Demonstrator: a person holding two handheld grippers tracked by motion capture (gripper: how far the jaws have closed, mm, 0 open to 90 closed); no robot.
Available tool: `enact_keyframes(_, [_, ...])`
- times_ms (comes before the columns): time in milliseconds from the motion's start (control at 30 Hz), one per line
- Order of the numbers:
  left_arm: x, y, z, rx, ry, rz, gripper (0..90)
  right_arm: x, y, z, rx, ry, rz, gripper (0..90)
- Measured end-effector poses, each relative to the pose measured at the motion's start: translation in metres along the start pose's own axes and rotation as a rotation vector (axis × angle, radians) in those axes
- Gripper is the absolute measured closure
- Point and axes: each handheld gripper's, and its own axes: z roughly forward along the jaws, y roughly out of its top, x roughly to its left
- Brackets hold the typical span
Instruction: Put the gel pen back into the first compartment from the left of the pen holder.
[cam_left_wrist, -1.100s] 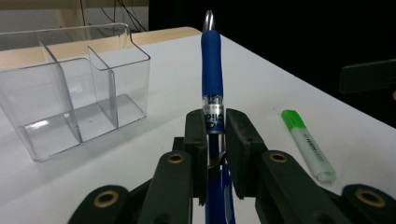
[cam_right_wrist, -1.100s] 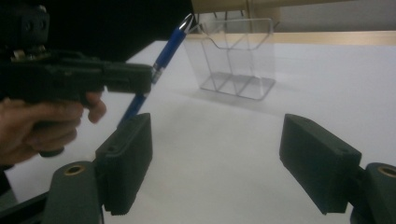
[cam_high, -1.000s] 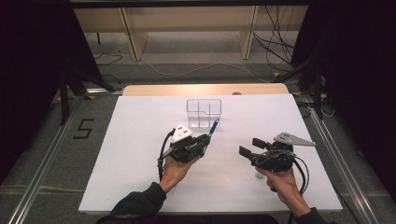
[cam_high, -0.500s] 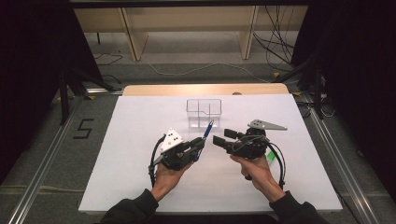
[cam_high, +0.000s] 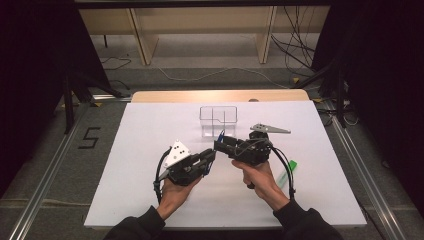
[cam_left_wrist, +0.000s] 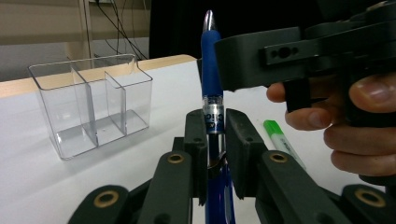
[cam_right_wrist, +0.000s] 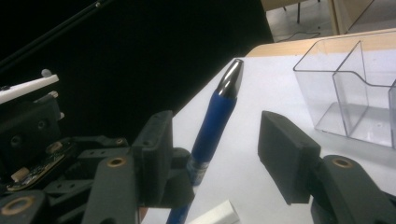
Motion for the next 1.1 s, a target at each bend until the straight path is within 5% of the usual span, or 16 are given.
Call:
enact_keyframes(700, [-0.0027,-0.0015,-0.0014,-0.027,0.000,0.003,77.6,-0.0013,-0.0010,0.0050,-0.028,0.093,0.109,80.0])
enact_keyframes(733, [-0.0031,-0.0007,-0.0012,-0.025,-0.014,0.001,74.9,-0.0012,-0.0006,0.0046,-0.031,0.101,0.113,80.1])
enact_keyframes(833, [-0.0038,0.0020,0.0011,0.021,-0.041,-0.011,42.6,-0.0013,0.0010,0.0025,-0.043,0.091,0.100,80.2])
enact_keyframes(967, [-0.0010,0.0024,-0.0012,0.058,-0.048,-0.025,27.8,-0.0047,0.0032,0.0005,-0.051,0.067,0.080,80.2])
enact_keyframes(1100, [0.0061,0.0003,-0.0085,0.077,-0.038,-0.028,26.0,-0.0090,0.0062,-0.0022,-0.062,0.043,0.059,80.2])
